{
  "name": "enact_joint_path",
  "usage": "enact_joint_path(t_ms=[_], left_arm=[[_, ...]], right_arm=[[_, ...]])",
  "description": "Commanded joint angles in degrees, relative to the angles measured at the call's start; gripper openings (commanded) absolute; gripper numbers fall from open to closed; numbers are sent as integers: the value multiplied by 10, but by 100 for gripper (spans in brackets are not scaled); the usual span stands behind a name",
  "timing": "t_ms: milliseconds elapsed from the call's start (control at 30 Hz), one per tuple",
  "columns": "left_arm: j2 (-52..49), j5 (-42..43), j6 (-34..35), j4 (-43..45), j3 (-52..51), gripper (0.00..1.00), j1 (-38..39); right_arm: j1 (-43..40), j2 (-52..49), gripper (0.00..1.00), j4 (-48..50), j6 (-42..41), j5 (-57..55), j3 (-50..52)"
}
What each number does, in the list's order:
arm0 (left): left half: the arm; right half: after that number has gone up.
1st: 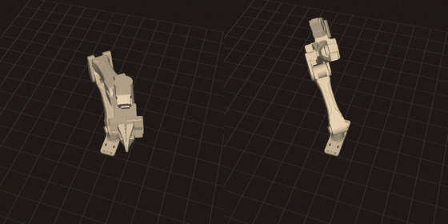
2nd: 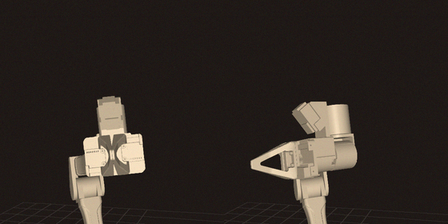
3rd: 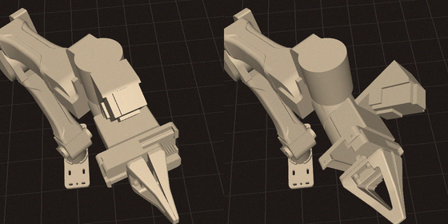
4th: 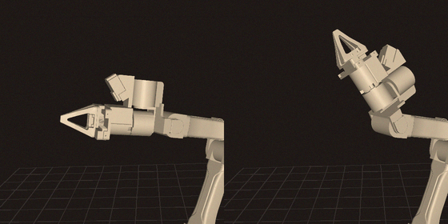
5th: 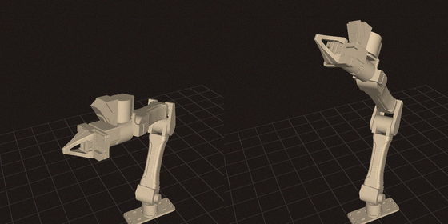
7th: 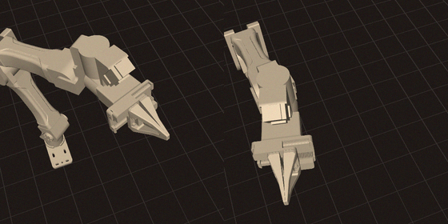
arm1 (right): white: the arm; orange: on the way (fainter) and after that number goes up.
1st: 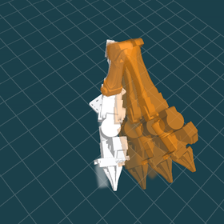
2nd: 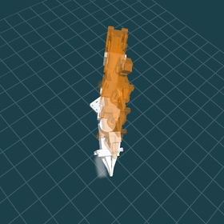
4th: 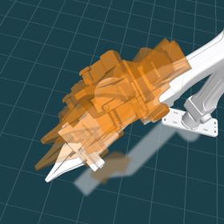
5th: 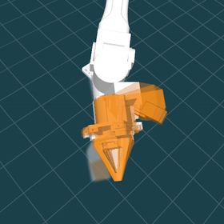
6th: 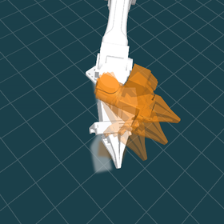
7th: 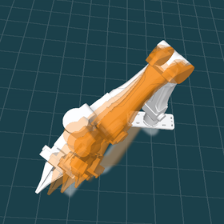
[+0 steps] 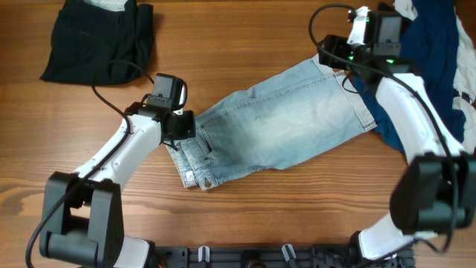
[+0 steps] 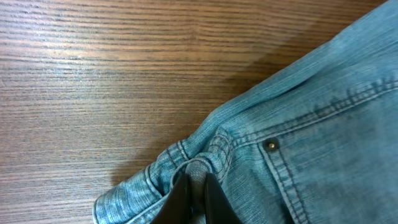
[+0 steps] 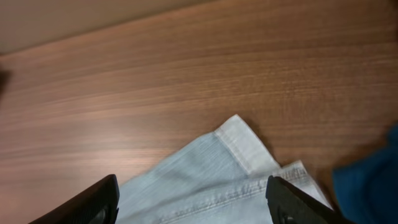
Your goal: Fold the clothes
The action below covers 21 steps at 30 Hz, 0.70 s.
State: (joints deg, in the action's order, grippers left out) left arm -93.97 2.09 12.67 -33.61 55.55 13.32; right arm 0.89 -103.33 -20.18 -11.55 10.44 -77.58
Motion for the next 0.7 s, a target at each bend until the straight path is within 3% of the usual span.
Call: enact_joint_path(t_ms=[0,233,500,533,567,633,667], left_arm=[[29,19,-3,5,-1,4,-1],[28,19,-3,11,-2,4,-1],[28,19,-3,10,-2,4,-1],[28,19,-3,10,-2,4,-1],[28,19,-3,10,-2,4,-1],[28,19,-3,11,-2,4,-1],[28,19,-3,11,-2,4,-1]], right_arm=[[0,-80,76,31,-3,-58,1],[-6,-143,76,26,41,-153,1],[-19,-182,75,30,41,-169,2],[-19,-185,65,28,41,-169,2],[-19,-185,46,28,41,-169,2],[-19,-184,21,30,40,-169,2],[-19,-184,16,32,40,-169,2]])
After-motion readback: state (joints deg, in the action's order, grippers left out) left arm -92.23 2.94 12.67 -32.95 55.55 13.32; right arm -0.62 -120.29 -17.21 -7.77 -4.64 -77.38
